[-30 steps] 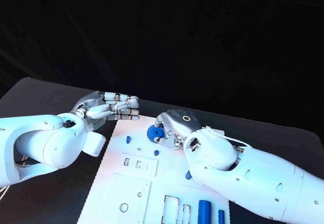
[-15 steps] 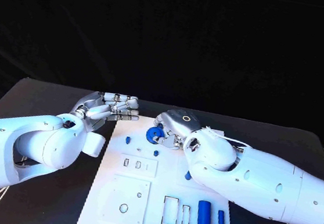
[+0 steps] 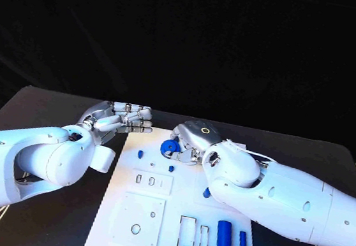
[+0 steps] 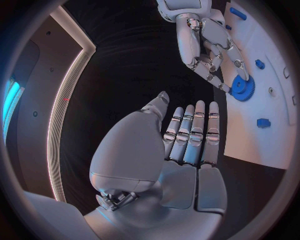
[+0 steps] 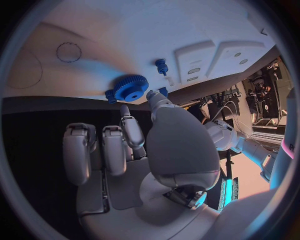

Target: Assemble the parts on the task board

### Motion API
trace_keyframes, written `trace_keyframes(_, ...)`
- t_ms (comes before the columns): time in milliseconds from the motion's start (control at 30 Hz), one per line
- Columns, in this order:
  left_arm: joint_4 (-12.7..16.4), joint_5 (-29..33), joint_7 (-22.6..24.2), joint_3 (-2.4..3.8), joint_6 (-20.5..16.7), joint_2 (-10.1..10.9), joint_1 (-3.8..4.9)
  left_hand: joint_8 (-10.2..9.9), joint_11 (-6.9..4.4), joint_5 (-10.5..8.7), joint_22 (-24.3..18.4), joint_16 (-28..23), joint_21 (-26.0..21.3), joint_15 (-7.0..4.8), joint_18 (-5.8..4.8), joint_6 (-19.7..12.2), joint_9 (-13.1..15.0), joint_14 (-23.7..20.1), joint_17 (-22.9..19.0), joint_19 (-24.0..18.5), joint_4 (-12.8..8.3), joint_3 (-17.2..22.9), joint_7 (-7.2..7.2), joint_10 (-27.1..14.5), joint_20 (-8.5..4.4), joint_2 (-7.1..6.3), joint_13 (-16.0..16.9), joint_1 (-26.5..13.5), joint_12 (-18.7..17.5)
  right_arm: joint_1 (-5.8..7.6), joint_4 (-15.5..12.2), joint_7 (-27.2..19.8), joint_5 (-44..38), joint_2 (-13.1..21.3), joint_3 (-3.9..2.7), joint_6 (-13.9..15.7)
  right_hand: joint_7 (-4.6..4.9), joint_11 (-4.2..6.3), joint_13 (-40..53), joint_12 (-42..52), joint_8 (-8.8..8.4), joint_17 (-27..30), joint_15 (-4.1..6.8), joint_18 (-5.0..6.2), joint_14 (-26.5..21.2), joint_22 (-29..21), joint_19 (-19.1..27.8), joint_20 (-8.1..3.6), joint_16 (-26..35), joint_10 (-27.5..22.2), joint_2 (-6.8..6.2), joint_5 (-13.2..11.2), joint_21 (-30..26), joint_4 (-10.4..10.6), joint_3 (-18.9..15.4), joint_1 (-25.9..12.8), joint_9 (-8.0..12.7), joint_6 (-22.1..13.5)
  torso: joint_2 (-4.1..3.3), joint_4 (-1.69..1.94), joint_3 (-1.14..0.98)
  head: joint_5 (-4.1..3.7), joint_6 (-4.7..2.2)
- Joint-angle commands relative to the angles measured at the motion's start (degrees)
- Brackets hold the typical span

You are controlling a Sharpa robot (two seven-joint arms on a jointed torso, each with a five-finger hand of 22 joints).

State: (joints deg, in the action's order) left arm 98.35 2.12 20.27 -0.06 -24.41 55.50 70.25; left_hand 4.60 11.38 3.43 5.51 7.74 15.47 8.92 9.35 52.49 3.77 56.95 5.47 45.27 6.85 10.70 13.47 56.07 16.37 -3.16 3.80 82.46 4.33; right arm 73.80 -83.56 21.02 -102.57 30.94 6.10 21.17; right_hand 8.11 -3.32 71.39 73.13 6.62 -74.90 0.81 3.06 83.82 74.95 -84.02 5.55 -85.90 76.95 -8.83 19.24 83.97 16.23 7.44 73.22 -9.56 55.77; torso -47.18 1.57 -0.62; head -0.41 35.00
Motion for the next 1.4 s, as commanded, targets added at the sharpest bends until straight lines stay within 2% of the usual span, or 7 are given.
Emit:
trace_keyframes(33, 0.06, 0.02, 0.27, 0.05, 0.44, -0.05, 0.09, -0.18, 0.01, 0.03, -0.06, -0.31, -0.19, 0.17, 0.94, -0.38, -0.01, -0.21, -0.09, -0.26, -0.32, -0.01, 0.76, -0.47, 0.13, 0.40, -0.02, -0.06, -0.40, -0.02, 0.09, 0.31, 1.00, 0.12, 0.00, -2.09, -0.14, 0.06, 0.36, 0.50, 0.35, -6.42, -0.05, -0.97, 4.31, 7.78, -0.29, 0.06, -0.30, 0.63, 0.06, 0.57, -0.15, 0.30, -0.06, -0.79, -0.09, 0.68, 0.03, 0.00, 0.01, -0.03, 0.05)
trace_keyframes(367, 0.10, 0.02, 0.24, 0.05, 0.40, 0.00, 0.09, -0.22, 0.03, 0.03, -0.08, -0.38, -0.20, 0.19, 0.93, -0.43, -0.02, -0.24, -0.09, -0.29, -0.33, 0.00, 0.78, -0.52, 0.13, 0.40, -0.03, -0.07, -0.42, -0.02, 0.84, 0.24, 3.10, 0.05, 0.01, -3.16, -0.23, 0.12, 1.21, 1.18, -0.41, -7.14, 0.04, -1.06, 4.46, 8.20, -0.57, -0.10, -0.63, 1.08, 1.31, 1.68, 0.04, 0.54, -1.06, -5.96, 0.08, 1.18, 0.01, 0.04, 0.02, -0.15, -0.08)
trace_keyframes(733, 0.15, 0.02, 0.21, 0.05, 0.35, 0.05, 0.09, -0.24, 0.04, 0.03, -0.09, -0.40, -0.21, 0.20, 0.93, -0.45, -0.02, -0.25, -0.09, -0.30, -0.32, 0.00, 0.79, -0.55, 0.13, 0.40, -0.03, -0.09, -0.44, -0.02, 1.69, 0.37, 3.74, -0.40, 0.12, -4.23, -0.21, 0.12, 1.31, 1.26, -0.48, -7.29, 0.03, -1.07, 4.50, 8.22, -0.59, -0.09, -0.70, 1.13, 1.35, 1.70, 0.05, 0.53, -1.12, -6.31, 0.10, 1.19, -0.03, 0.02, 0.02, -0.17, -0.13)
trace_keyframes(967, 0.14, 0.02, 0.19, 0.05, 0.34, 0.11, 0.09, -0.26, 0.06, 0.03, -0.10, -0.43, -0.21, 0.21, 0.93, -0.47, -0.02, -0.27, -0.10, -0.31, -0.31, 0.00, 0.80, -0.58, 0.14, 0.41, -0.03, -0.12, -0.45, -0.02, 0.53, -0.18, 3.60, 0.57, 0.15, -1.14, -0.22, 0.12, 1.43, 1.36, -0.56, -7.41, 0.03, -1.09, 4.52, 8.29, -0.64, -0.09, -0.76, 1.20, 1.41, 1.95, 0.10, 0.41, -1.02, -6.23, 0.11, 1.19, 0.02, 0.01, -0.03, -0.20, -0.17)
trace_keyframes(1200, -0.11, 0.02, 0.20, 0.04, 0.46, 0.11, 0.08, -0.26, 0.06, 0.03, -0.10, -0.43, -0.21, 0.21, 0.93, -0.47, -0.02, -0.27, -0.10, -0.31, -0.31, 0.00, 0.80, -0.58, 0.14, 0.41, -0.03, -0.12, -0.45, 0.36, -6.13, -4.88, 7.46, 7.06, -0.35, 7.51, -0.38, 0.30, 2.62, 2.41, -0.81, -7.36, 0.17, -1.09, 4.50, 8.41, -0.70, -0.19, -0.74, 2.07, 1.55, 3.76, 0.09, -0.22, 0.10, -4.18, 0.12, 1.85, 0.27, -0.16, 0.05, -0.49, -0.48)
trace_keyframes(1333, -0.57, 0.02, 0.22, 0.04, 0.57, -0.01, 0.08, -0.27, 0.06, 0.03, -0.10, -0.44, -0.21, 0.21, 0.93, -0.47, -0.02, -0.27, -0.10, -0.31, -0.31, 0.00, 0.80, -0.58, 0.14, 0.41, -0.03, -0.12, -0.45, 1.44, -9.72, -11.08, 14.98, 13.18, -0.71, 7.38, -0.46, 0.40, 2.11, 1.78, -1.16, -5.40, 0.27, -0.44, 4.00, 6.26, 1.11, -0.26, 0.22, 1.51, 1.52, 2.88, -1.99, -1.61, 1.15, -1.31, 0.20, 2.00, 0.67, -0.32, 0.06, -1.00, -0.65)
trace_keyframes(1400, -0.80, 0.02, 0.23, 0.04, 0.57, -0.05, 0.07, -0.29, 0.07, 0.03, -0.11, -0.47, -0.22, 0.23, 0.93, -0.49, -0.02, -0.28, -0.10, -0.32, -0.32, 0.01, 0.81, -0.61, 0.14, 0.42, -0.03, -0.13, -0.47, 1.89, -10.23, -14.66, 21.10, 16.18, -0.78, 5.37, -0.58, 0.56, 1.10, 0.65, -1.51, -3.60, 0.45, 0.20, 3.49, 4.12, 2.97, -0.42, 1.19, 0.51, 0.75, -0.48, -4.13, -4.08, 1.83, 2.26, 0.31, 1.84, 1.00, -0.58, 0.08, -0.98, -0.58)
